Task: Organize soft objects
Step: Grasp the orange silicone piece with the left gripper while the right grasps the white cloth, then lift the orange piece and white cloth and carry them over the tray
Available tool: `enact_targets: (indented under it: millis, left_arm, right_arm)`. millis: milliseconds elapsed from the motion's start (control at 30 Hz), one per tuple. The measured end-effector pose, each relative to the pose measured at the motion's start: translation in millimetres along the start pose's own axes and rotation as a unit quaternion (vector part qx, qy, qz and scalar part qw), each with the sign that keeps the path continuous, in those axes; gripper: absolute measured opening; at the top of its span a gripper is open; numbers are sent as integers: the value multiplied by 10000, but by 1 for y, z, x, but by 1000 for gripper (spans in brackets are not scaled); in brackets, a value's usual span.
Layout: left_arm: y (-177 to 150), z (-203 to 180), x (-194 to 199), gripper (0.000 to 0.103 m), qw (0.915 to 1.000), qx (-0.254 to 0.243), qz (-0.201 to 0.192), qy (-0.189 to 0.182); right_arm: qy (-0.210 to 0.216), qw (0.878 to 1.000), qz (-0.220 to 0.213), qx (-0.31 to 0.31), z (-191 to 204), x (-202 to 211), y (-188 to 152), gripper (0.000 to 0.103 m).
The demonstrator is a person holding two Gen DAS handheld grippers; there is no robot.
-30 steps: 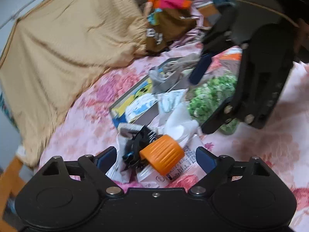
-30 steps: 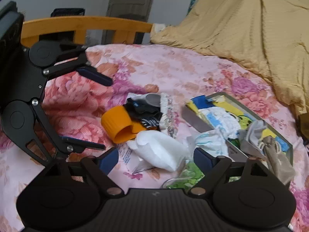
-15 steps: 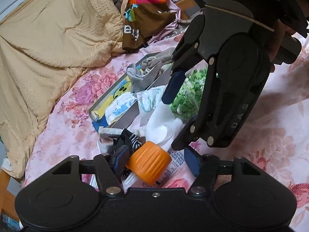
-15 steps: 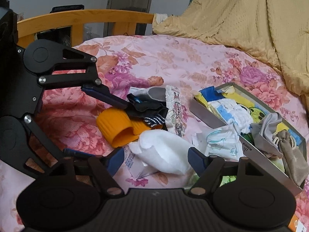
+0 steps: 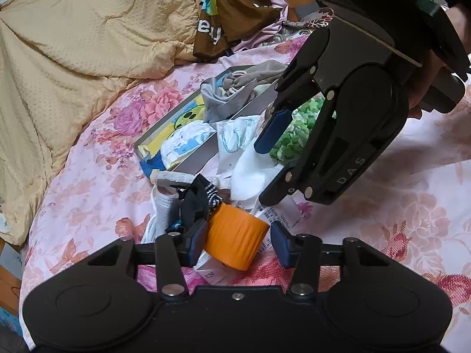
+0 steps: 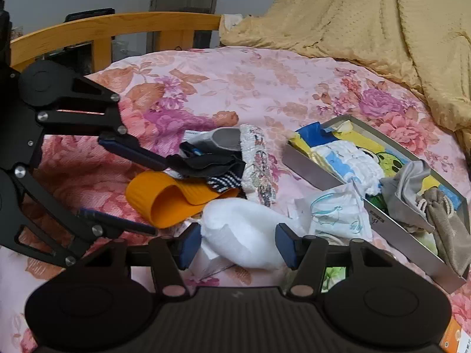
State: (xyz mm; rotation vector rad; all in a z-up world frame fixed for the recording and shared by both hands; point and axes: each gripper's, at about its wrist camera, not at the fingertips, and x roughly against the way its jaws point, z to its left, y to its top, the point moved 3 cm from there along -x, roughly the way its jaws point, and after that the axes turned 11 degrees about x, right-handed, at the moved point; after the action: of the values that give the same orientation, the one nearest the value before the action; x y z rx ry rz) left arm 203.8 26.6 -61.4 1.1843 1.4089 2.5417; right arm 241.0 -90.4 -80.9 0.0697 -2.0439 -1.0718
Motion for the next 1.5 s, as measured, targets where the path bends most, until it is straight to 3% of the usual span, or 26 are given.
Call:
enact_targets:
  millis: [333,700,1033,1267,1433,1500]
  left_arm:
    - [1,0,2,46,9996,149,234,50]
    - [4,14,3,38,9932,1033,535,9]
    - [6,19,7,30,9810,1849,586,-73]
    - [5,29,11,24,9555,2870,522,-441]
    - [4,40,17,23,9286,3618,440,-698]
    - [2,46,19,23,9124,3980,418,-858]
  right_arm:
    - [-267,9995,140,-88,-4,-8,0,45]
    - [-246,9993,194,-224,-1,-12,1,26]
    - [-119,9977,172,-645,-1,-12,3,10]
    - [31,9950,84,-999,-1,-4,5,6]
    - [83,9929,-84,-1187,-2,9,8,6]
    - [72,9923,-132,-1228,-3,14,10,5]
